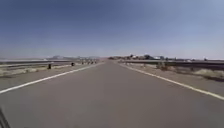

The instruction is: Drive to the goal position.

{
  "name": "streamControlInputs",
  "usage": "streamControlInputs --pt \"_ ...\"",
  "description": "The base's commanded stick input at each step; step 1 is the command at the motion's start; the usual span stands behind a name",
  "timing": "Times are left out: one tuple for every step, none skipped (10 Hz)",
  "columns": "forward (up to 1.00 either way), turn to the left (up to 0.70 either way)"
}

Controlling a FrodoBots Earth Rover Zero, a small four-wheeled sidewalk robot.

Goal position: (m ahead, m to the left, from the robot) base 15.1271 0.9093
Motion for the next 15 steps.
streamControlInputs --pt "1.0 0.0" --pt "1.0 0.0" --pt "1.0 0.0" --pt "1.0 0.0" --pt "1.0 0.0" --pt "1.0 0.0" --pt "1.0 0.0" --pt "1.0 0.0" --pt "1.0 0.0" --pt "1.0 0.0" --pt "1.0 0.0" --pt "1.0 0.0" --pt "1.0 0.0" --pt "1.0 0.0" --pt "1.0 0.0"
